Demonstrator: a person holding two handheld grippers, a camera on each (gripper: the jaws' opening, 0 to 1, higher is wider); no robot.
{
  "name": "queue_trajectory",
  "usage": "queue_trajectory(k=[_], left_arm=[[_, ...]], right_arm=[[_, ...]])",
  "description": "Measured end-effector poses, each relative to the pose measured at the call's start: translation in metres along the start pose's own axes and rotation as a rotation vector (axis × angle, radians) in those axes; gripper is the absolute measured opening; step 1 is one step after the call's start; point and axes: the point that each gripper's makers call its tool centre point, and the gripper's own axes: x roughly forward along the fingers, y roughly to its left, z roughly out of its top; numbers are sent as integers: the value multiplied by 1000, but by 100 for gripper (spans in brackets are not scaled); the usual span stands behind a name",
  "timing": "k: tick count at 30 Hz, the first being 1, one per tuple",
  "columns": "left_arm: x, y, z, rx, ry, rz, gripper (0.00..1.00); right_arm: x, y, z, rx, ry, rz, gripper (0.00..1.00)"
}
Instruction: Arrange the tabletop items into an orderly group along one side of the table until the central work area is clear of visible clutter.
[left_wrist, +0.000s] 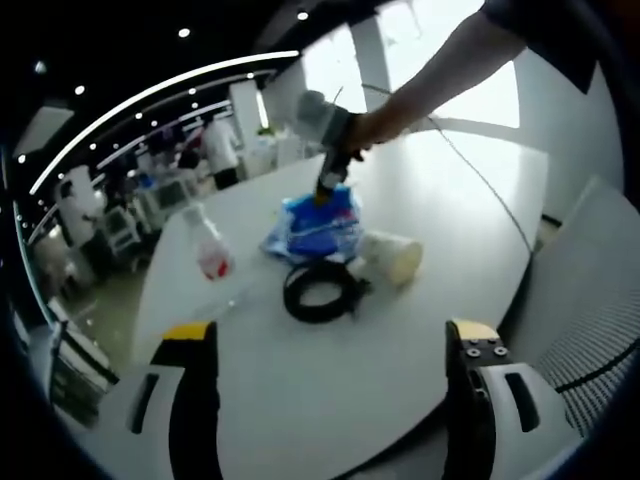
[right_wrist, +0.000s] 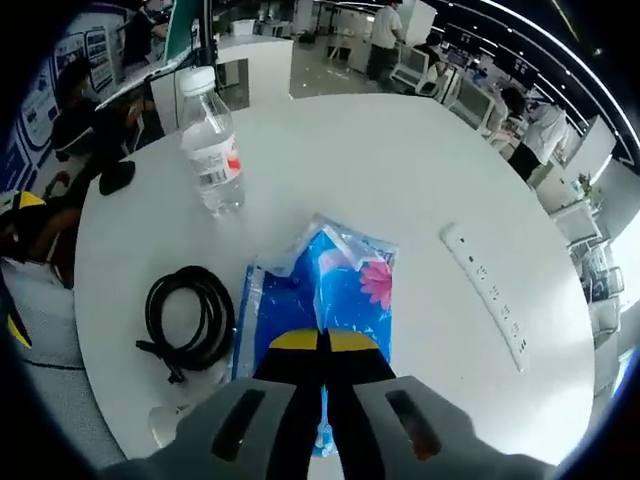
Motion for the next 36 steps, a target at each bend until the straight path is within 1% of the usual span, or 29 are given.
queue_trajectory(k=[2, 6, 11, 16, 22, 27, 30, 34, 36], left_arm=[[0, 1, 0, -3, 0, 0, 91], [2, 1, -3, 4, 19, -3, 91], [4, 3, -3, -18, 17, -6, 93], [6, 2, -5, -5, 31, -14, 95], [8, 1, -7, -23, 39, -23, 98], [9, 0, -6, -21, 37, -32, 100], [9, 0, -6, -8, 41, -33, 100], [9, 1, -2, -6, 23, -37, 100], [10, 0, -3, -9, 30, -48, 100]], right_arm=[[-6, -2, 1, -11, 2, 5, 0], [-13, -4, 0, -19, 1, 10, 0], [-21, -5, -2, -44, -8, 32, 0], [-31, -7, 1, -40, -28, 31, 0], [-42, -11, 2, -34, -48, 35, 0], [-51, -18, -4, -29, -44, 33, 0], [-59, -24, -8, -31, -51, 26, 0], [-70, -31, -14, -24, -54, 28, 0], [-75, -34, -16, -15, -60, 34, 0]])
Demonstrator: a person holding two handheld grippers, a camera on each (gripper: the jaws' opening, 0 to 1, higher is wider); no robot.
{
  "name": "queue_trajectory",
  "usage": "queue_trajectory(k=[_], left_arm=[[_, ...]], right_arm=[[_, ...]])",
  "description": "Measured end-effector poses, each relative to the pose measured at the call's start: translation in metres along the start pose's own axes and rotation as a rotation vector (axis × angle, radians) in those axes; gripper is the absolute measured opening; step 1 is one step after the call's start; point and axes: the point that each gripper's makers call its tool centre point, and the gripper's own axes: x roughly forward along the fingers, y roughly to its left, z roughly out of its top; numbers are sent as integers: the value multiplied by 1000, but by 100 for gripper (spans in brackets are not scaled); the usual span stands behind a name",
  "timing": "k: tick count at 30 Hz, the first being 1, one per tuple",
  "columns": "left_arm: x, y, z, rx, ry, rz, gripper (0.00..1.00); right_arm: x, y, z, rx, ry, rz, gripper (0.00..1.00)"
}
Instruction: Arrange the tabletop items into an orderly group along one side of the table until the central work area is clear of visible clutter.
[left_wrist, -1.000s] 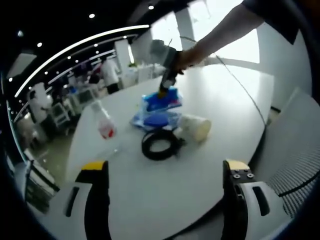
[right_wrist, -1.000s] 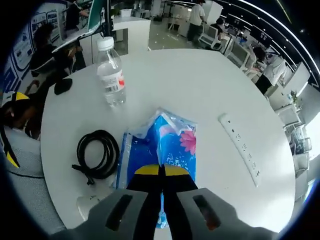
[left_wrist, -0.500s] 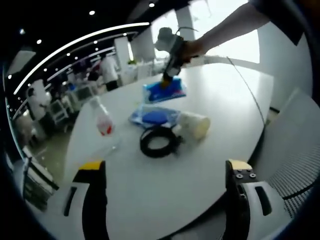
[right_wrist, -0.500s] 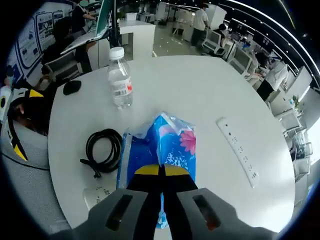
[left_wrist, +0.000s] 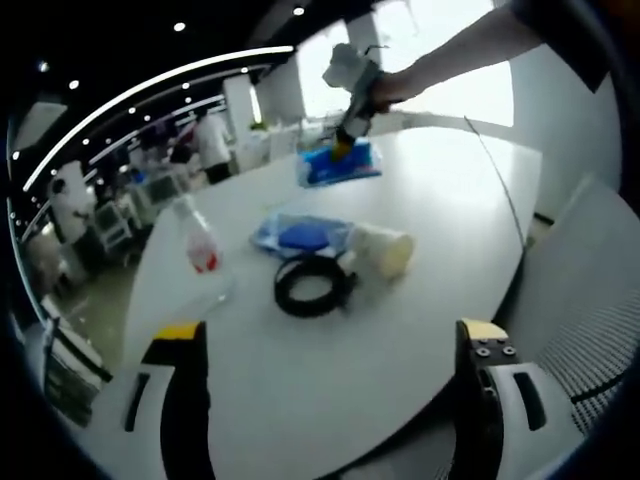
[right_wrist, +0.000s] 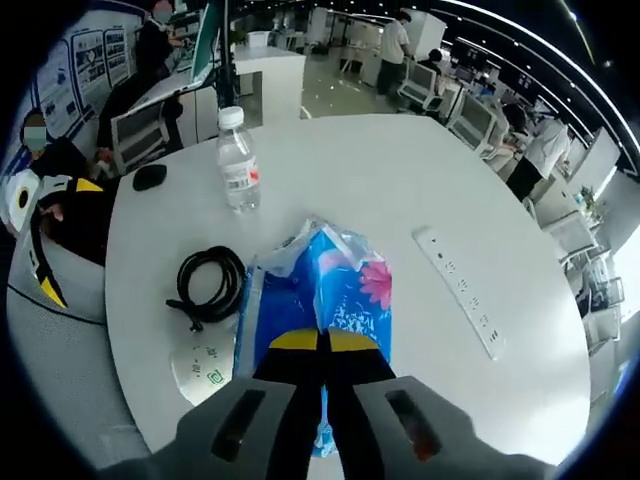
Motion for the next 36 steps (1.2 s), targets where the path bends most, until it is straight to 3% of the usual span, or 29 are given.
queue_trajectory(k=[16, 36], left_arm=[[-1, 2, -1, 2, 0, -1, 100], [-1, -4, -4, 15, 12, -21, 98]], right_arm=[[-34, -7, -10, -38, -11, 17, 0], [-50, -3, -56, -153, 43, 57, 0]])
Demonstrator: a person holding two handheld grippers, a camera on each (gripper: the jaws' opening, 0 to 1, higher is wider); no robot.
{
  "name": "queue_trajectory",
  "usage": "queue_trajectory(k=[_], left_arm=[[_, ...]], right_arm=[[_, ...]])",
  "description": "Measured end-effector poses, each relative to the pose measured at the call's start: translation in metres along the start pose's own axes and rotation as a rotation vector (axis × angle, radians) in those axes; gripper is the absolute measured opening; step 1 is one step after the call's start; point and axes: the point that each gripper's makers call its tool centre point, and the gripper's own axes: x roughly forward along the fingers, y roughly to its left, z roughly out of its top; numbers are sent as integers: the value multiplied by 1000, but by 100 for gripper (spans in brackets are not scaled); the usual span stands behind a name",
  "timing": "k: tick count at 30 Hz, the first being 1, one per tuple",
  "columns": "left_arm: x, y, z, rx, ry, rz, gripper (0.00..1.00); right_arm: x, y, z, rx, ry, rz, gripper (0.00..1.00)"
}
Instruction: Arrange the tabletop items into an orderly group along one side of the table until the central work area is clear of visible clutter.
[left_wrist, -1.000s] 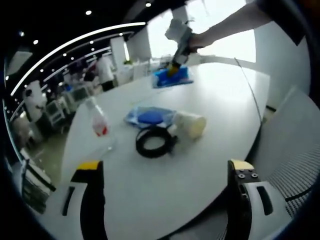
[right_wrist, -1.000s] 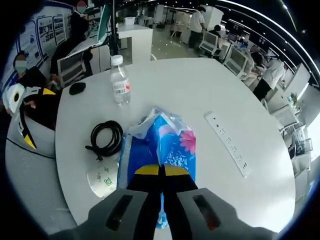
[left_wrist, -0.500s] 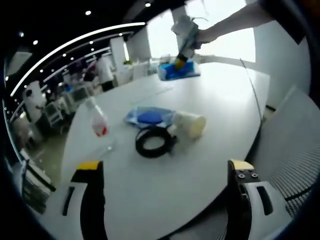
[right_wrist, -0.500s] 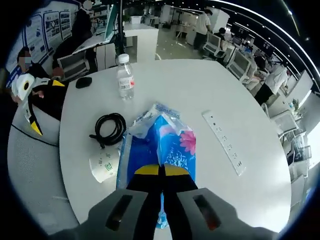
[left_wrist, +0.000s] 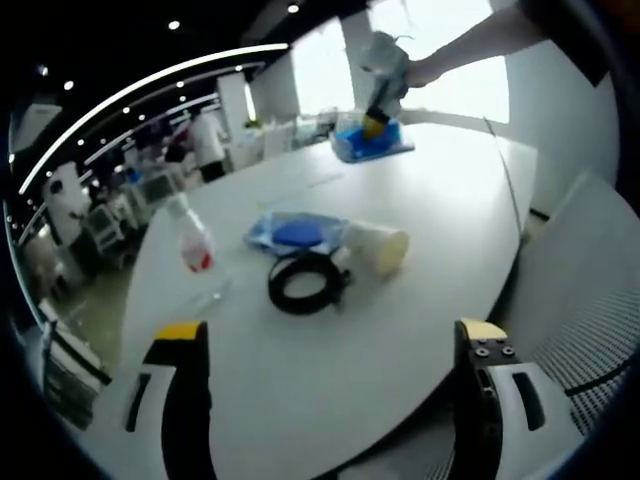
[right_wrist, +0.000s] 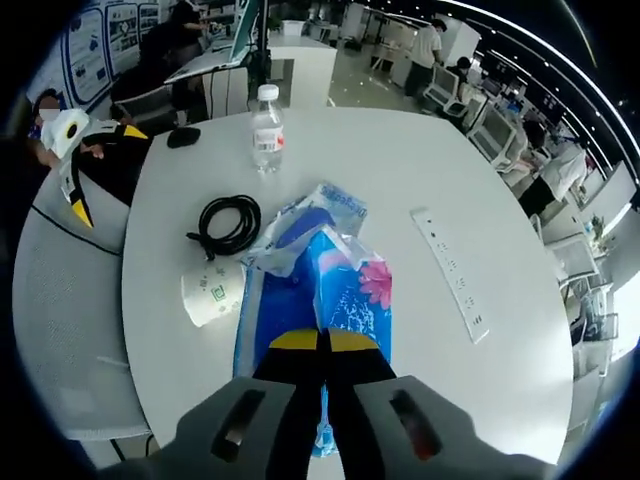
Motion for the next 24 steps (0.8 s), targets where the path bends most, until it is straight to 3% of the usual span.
queue_trajectory(k=[13, 24], left_arm=[[1, 2, -6, 11, 33, 3, 96], [1, 5, -5, -7, 23, 20, 96]], right_arm=[[5, -6, -30, -78, 68, -9, 0], [14, -7, -49, -177, 123, -10, 0]])
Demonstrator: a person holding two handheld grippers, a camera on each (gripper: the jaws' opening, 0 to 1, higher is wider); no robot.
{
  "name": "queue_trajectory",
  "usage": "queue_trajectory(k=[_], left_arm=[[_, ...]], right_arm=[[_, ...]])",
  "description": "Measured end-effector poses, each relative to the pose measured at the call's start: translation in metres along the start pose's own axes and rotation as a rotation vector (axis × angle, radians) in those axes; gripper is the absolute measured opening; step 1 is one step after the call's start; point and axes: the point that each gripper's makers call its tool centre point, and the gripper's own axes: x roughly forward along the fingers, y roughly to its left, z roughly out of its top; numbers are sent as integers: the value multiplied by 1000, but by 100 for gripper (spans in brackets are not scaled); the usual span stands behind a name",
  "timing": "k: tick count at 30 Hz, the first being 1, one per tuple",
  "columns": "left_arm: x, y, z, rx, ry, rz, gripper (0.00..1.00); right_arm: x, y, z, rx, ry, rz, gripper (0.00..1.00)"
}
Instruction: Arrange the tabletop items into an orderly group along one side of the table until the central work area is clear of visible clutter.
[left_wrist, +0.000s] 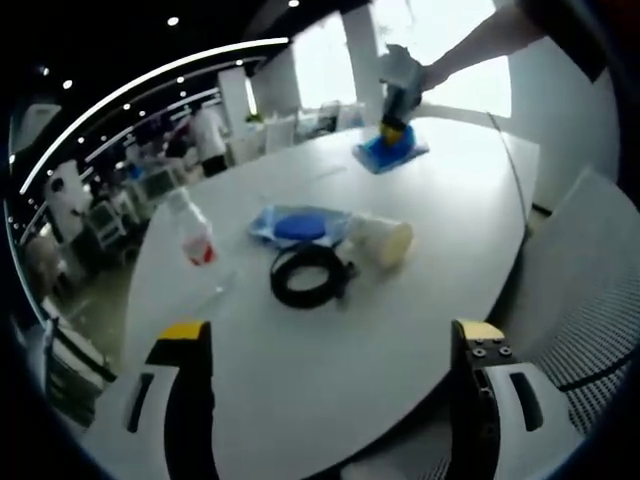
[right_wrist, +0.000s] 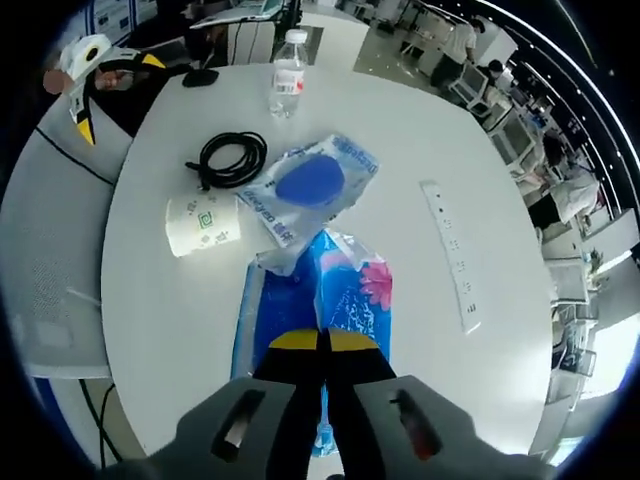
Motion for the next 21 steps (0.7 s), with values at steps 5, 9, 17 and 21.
queue_trajectory(k=[5, 9, 17, 21], left_arm=[[-1, -1, 2, -11, -8, 1, 96], [0, -2, -1, -20, 1, 0, 96], [-1, -3, -3, -18, 15, 0, 95], [-1, -5, -5, -12, 23, -4, 94]], right_arm=[[2, 7, -12, -30, 28, 11, 0], [5, 11, -21, -65, 48, 17, 0], [12, 18, -40, -126, 94, 36, 0], [17, 19, -48, -160, 111, 43, 0]])
